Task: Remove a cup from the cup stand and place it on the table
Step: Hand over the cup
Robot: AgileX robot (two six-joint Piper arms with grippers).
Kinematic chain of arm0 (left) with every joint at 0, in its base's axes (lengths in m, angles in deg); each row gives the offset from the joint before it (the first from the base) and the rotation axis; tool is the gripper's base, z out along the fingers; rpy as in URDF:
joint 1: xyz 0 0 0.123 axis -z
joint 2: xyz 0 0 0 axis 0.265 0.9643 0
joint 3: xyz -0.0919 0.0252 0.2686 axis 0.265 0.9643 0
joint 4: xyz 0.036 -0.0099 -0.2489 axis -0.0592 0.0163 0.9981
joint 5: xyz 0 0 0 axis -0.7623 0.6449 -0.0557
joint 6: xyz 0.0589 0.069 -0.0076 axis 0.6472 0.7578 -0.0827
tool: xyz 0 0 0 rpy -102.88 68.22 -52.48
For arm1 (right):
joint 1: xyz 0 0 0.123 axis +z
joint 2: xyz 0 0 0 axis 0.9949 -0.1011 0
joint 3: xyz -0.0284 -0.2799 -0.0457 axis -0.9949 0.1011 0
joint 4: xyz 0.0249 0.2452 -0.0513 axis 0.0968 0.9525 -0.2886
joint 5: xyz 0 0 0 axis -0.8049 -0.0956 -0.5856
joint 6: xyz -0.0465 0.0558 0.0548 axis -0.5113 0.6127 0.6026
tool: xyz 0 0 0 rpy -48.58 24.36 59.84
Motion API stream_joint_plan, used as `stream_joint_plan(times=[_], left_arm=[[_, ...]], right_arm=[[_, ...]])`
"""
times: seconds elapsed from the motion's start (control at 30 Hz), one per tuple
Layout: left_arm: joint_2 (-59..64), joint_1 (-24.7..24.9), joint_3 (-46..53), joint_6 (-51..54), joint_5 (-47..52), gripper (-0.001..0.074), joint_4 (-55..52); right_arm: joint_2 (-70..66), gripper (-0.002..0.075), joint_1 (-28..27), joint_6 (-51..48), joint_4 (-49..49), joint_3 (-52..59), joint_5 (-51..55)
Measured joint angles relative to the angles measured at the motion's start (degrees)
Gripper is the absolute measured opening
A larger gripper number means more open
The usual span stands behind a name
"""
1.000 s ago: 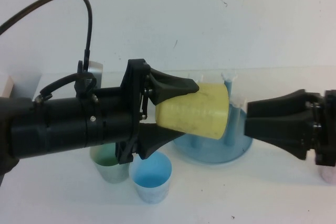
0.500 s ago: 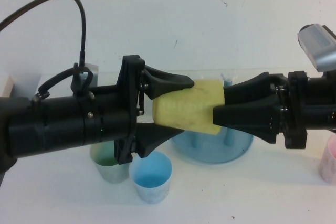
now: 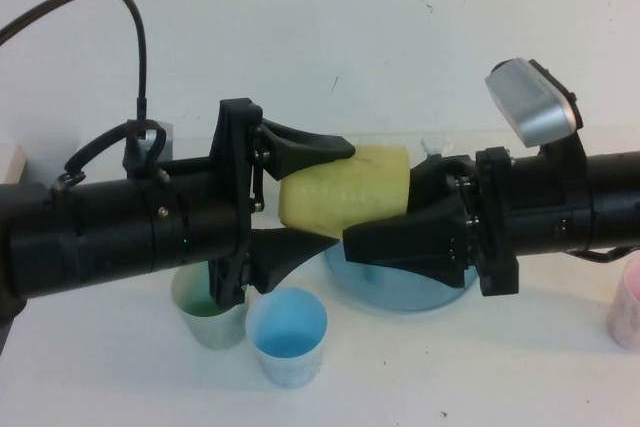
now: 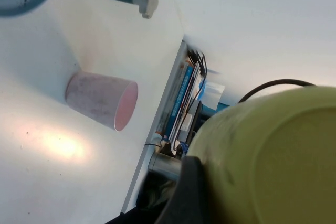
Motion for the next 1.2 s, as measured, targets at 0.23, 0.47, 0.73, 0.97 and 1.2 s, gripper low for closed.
stream_joint_plan(times=[0.23, 0.47, 0.73, 0.97, 1.2], left_arm=[[0.0, 0.1, 0.0, 0.0, 0.7, 0.0575, 0.3], [0.0, 0.1, 0.0, 3.4, 0.4, 0.0575, 1.0], [-0.1, 0.1, 0.0, 6.3, 0.0, 0.0575, 1.6], [-0.2, 0.1, 0.0, 6.8, -0.2, 0.0575, 1.8], [-0.2, 0.1, 0.0, 8.3, -0.3, 0.0575, 2.1]], right_arm=[[-0.8, 0.0130, 1.1, 0.0, 0.0, -1.5, -1.1], [-0.8, 0.0041, 0.9, 0.4, 0.1, -1.5, -2.6], [-0.8, 0.0034, 0.9, 0.4, 0.2, -1.5, -2.9], [-0.8, 0.0034, 0.9, 0.3, 0.4, -1.5, -3.0], [-0.8, 0.0033, 0.9, 0.0, 0.5, -1.5, -3.1]])
